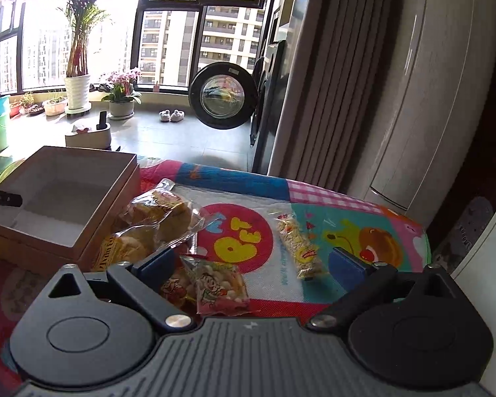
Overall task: Organize objects
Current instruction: 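Grasp the box wall with the left gripper while the right gripper grasps the corn-cob bag, then carry the corn-cob bag into the pink box and open the right gripper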
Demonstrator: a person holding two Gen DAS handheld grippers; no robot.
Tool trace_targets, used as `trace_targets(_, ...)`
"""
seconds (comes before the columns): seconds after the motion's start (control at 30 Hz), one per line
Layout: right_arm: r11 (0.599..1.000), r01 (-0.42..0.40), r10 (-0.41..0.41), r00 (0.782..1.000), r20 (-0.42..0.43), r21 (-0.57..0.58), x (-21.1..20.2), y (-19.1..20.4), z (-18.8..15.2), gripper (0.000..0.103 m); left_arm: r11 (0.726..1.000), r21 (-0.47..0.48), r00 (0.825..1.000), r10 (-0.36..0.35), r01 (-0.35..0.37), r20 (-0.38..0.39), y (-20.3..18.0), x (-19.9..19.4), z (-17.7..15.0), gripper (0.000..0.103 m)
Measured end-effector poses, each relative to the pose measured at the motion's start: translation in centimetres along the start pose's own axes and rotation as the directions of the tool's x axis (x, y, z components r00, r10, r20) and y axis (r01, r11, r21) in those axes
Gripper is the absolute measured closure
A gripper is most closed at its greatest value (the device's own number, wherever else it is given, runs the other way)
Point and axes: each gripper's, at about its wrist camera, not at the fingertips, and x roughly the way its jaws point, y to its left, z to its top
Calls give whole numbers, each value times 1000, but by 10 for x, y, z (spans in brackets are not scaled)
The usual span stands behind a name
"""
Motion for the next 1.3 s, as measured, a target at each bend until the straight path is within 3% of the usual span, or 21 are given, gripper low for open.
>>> trace_targets(0.17,994,111,-109,985,-134,14,90,-30,21,14,1000,-14,1000,-25,25,-3,5,0,0,91)
trace_targets(0.3,990,121,-97,960,-262,76,169,-52,19,14,1000,-13,1000,-21,21,8,4,1,-2,91)
trace_targets(0.4,973,117,-52,952,-303,201,198,-70,15,15,1000,-18,1000,-25,26,12,5,1,-2,91)
trace_targets(0.47,955,69,24,951,-308,289,198,-80,14,28,999,-22,999,-27,27,18,6,2,-3,91)
trace_targets(0.53,964,60,24,950,-310,258,190,-76,15,51,1000,-18,1000,-22,22,18,6,3,-3,91)
trace_targets(0.57,971,47,30,948,-316,234,186,-73,15,68,1000,-14,1000,-18,19,16,5,5,-4,91)
trace_targets(0.6,974,33,43,945,-325,225,180,-69,14,75,1000,-11,1000,-15,16,11,5,6,-4,92)
trace_targets(0.73,970,-17,102,932,-348,241,147,-56,6,75,1000,-13,1000,-18,18,4,5,6,-5,92)
trace_targets(1.03,972,-107,163,948,-274,210,13,-24,-6,75,1000,0,1000,-7,7,31,2,0,-5,92)
trace_targets(1.3,952,-257,293,921,-256,166,-76,27,-6,75,1000,-5,999,-12,12,38,3,-2,-5,91)
